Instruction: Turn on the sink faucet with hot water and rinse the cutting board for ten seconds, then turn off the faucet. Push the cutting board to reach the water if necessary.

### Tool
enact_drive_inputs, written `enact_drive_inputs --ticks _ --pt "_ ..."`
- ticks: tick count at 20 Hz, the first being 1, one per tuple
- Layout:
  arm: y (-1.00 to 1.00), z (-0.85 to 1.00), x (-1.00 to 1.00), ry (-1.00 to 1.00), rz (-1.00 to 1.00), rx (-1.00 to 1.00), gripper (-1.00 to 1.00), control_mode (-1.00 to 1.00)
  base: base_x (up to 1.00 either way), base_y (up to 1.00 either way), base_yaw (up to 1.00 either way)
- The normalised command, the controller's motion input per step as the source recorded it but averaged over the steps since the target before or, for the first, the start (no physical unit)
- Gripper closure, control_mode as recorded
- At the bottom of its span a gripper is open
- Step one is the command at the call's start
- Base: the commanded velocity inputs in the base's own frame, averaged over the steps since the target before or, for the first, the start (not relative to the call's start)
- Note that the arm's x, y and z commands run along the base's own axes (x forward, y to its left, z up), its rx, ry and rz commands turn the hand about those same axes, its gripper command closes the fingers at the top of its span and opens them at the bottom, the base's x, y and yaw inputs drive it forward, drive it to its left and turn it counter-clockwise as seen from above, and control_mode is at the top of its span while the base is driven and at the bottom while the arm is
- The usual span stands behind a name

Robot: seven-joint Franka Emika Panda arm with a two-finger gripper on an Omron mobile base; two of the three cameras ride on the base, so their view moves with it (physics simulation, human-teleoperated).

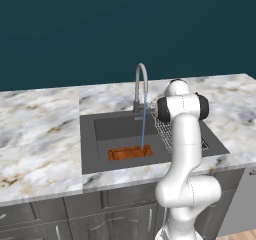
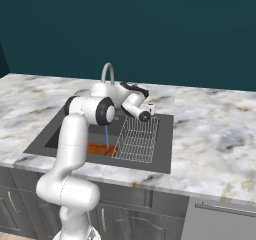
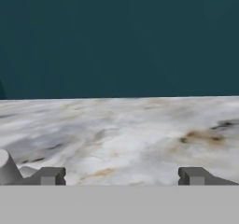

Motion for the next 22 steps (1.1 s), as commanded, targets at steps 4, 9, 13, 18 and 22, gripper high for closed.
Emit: enact_drive_inputs --ticks 4,9,13,18,22 --pt "0.18 0.01 0.10 0.00 0.01 0.00 -1.00 -1.00 0.00 0.00 0.00" --pt "0.20 0.05 0.13 0.00 0.00 0.00 -1.00 -1.00 0.00 0.00 0.00" --pt "0.22 0.07 0.11 0.00 0.00 0.00 -1.00 -1.00 0.00 0.00 0.00" --pt "0.28 0.05 0.10 0.00 0.00 0.00 -1.00 -1.00 0.00 0.00 0.00" --pt "0.34 0.09 0.07 0.00 0.00 0.00 -1.00 -1.00 0.00 0.00 0.00"
